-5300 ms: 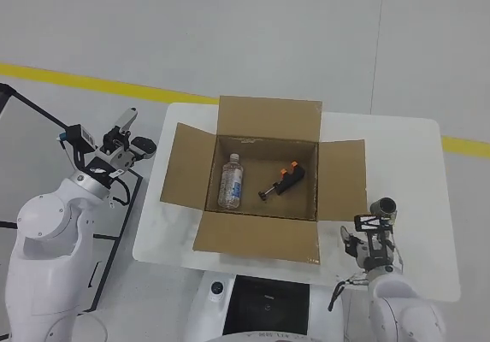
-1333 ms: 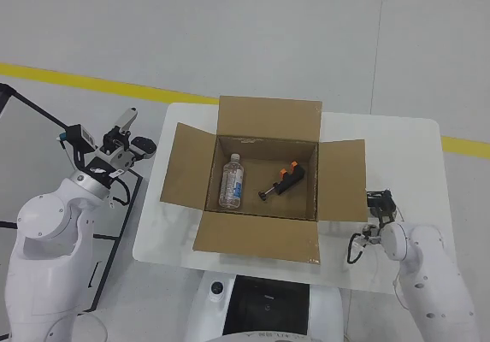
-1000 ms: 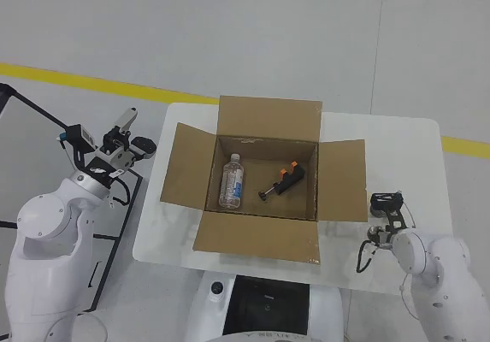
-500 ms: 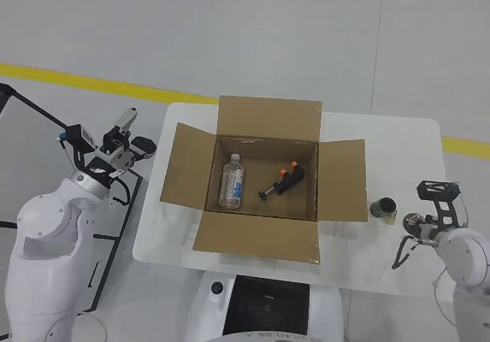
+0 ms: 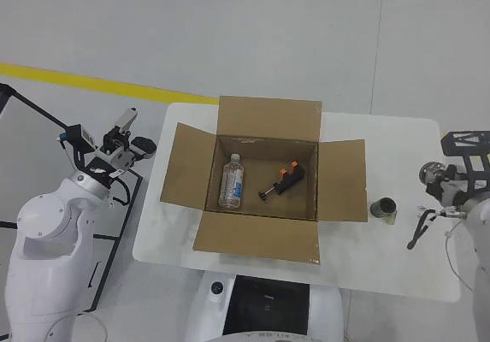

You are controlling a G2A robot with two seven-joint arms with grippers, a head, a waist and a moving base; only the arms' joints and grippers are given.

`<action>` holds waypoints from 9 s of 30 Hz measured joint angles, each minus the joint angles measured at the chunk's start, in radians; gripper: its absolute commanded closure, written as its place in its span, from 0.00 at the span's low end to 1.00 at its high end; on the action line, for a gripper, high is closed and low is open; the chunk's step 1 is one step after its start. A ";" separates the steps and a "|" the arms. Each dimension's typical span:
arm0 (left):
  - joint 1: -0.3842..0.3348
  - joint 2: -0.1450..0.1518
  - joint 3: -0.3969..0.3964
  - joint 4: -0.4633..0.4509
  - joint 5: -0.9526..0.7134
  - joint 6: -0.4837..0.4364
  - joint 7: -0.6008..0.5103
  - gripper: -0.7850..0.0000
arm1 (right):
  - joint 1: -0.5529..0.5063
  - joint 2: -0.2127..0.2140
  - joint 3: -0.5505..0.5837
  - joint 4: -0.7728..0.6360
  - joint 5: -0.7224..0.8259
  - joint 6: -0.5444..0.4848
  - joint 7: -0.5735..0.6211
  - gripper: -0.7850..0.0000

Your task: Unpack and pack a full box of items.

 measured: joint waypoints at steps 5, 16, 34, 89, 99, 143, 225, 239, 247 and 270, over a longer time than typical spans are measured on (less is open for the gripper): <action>0.000 0.000 0.000 0.000 0.000 0.000 0.000 0.00 | 0.116 -0.002 -0.164 -0.005 -0.026 0.010 0.036 1.00; 0.000 0.000 0.000 0.000 0.000 0.000 0.000 0.00 | 0.452 -0.069 -0.737 0.265 -0.023 0.131 0.011 1.00; 0.000 0.000 0.000 0.000 0.000 0.000 0.000 0.00 | 0.672 -0.209 -1.045 1.085 0.257 0.043 -0.523 1.00; 0.000 0.000 0.000 0.000 0.000 0.000 0.000 0.00 | -0.752 -0.102 0.378 0.186 0.542 -0.154 -0.998 0.02; 0.000 0.000 0.000 0.000 0.000 0.000 0.000 0.00 | -0.730 -0.120 0.156 0.271 0.318 -0.070 -1.213 0.23; 0.000 0.000 0.000 0.000 0.000 0.000 0.000 0.00 | -0.278 -0.143 -0.141 0.877 -0.038 0.057 -1.380 0.56; 0.000 0.000 0.000 0.000 0.000 0.000 0.000 0.00 | -0.075 -0.161 -0.424 0.291 0.255 -0.035 -0.903 0.00; 0.000 0.000 0.000 0.000 0.000 0.000 0.000 0.00 | -0.466 -0.136 0.089 0.091 0.356 -0.125 -1.161 0.00; 0.000 0.000 0.000 0.000 0.000 0.000 0.000 0.00 | -0.579 -0.140 0.196 0.346 0.296 -0.161 -1.266 0.00; 0.000 0.000 0.000 0.000 0.000 0.000 0.000 0.00 | -0.216 -0.159 -0.166 0.895 -0.085 -0.030 -1.478 0.00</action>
